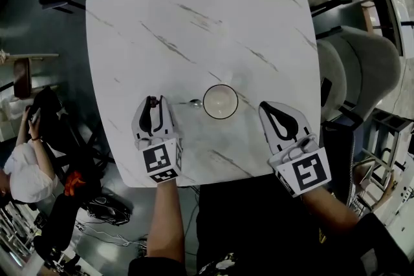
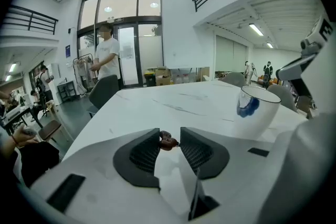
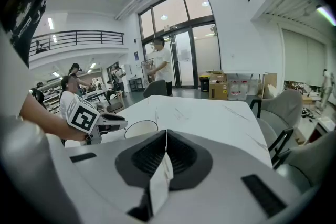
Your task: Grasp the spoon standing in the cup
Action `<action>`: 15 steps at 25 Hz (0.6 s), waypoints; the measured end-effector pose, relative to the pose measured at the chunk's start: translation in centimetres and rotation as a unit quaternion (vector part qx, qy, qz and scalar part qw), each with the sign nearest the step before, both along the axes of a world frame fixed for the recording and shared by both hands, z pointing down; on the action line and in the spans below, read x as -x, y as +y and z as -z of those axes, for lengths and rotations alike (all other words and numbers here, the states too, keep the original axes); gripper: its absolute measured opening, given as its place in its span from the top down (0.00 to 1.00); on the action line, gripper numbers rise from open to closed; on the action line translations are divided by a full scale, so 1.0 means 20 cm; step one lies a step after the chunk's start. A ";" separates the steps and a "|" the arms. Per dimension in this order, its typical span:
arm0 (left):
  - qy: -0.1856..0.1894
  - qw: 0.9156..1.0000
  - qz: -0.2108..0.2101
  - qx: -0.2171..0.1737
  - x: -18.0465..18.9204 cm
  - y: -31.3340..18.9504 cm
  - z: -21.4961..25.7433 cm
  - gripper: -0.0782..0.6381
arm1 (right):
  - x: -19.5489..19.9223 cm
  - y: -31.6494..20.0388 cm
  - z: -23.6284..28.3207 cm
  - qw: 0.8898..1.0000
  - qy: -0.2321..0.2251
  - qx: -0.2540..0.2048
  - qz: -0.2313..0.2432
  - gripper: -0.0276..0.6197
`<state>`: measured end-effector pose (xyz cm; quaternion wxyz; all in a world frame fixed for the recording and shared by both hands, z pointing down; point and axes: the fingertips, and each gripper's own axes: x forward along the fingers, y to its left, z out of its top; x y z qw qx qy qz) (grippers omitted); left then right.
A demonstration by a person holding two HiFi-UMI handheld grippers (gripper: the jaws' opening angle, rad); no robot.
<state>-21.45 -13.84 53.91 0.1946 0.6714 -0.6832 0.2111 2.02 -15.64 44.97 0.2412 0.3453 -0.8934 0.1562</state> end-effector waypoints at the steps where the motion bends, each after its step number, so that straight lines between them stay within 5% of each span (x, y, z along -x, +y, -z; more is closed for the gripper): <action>1: 0.000 1.000 -0.001 0.003 -0.01 0.01 -0.01 0.74 | 0.00 0.00 0.00 1.000 0.001 0.002 0.000 0.86; 6: 0.009 1.000 -0.006 0.013 -0.08 0.03 -0.06 0.73 | 0.00 0.01 0.00 1.000 0.001 0.002 0.002 0.86; 15: -0.040 0.998 -0.027 0.032 -0.09 0.04 -0.11 0.71 | 0.00 0.00 0.02 1.000 -0.002 -0.015 0.005 0.86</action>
